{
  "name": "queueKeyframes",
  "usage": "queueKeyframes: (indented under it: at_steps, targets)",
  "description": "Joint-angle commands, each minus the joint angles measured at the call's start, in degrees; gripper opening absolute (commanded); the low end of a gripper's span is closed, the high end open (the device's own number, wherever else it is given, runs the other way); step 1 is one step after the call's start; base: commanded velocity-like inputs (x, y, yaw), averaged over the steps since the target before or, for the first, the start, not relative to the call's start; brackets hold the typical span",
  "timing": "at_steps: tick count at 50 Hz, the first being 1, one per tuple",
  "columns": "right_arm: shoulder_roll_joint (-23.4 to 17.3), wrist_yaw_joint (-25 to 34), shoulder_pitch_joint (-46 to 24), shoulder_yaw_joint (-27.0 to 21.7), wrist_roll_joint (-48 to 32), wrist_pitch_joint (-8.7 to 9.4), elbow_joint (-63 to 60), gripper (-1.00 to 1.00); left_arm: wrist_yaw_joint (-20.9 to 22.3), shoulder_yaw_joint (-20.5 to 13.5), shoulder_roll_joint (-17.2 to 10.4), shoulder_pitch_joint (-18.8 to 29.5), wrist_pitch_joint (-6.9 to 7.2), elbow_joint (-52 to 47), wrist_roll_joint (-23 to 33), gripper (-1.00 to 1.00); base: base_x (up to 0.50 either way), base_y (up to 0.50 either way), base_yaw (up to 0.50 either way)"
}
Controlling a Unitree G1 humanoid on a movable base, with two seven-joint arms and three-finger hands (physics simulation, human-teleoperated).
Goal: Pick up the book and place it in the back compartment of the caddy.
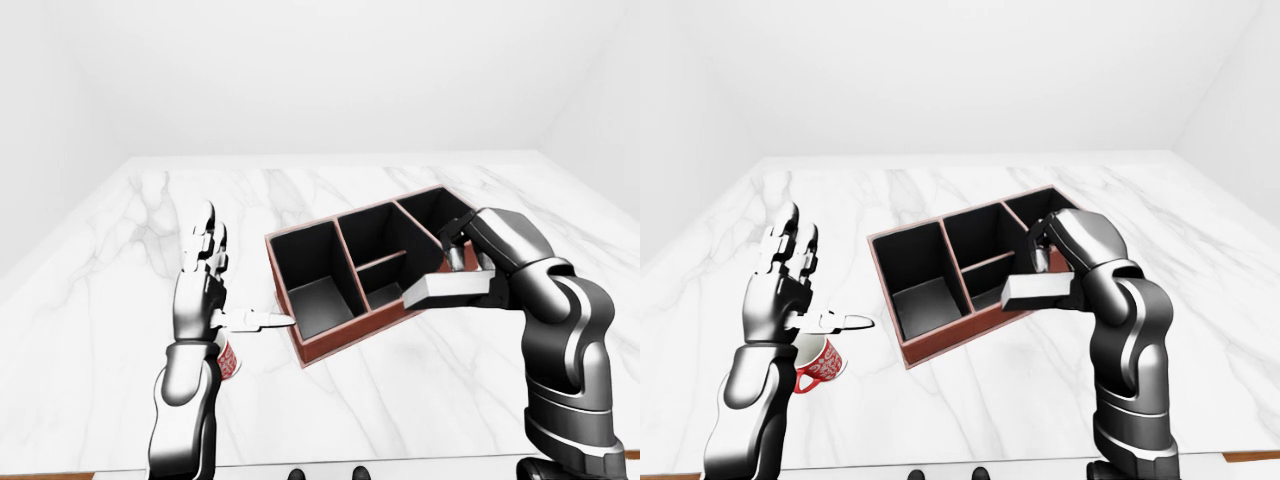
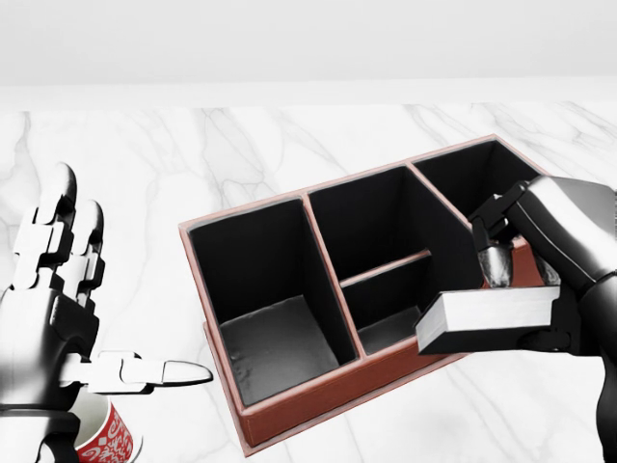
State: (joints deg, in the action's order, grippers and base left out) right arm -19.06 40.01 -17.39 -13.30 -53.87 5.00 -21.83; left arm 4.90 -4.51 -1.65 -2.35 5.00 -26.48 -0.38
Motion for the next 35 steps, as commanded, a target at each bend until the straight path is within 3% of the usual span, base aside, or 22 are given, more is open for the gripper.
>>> queueKeyframes:
  at_steps: [1, 35]
  targets:
    - [0.5, 0.0, -2.8, 1.4, -1.2, 0.0, -0.1, -1.0, -0.1, 0.2, 0.1, -0.2, 0.0, 0.4, 0.1, 1.0, 0.0, 0.0, 0.0]
    - [3.0, 0.0, -6.9, 4.9, -2.4, 0.0, 2.7, -1.0, 0.0, 0.3, 0.1, -0.3, 0.0, -0.1, 0.2, 1.0, 0.0, 0.0, 0.0]
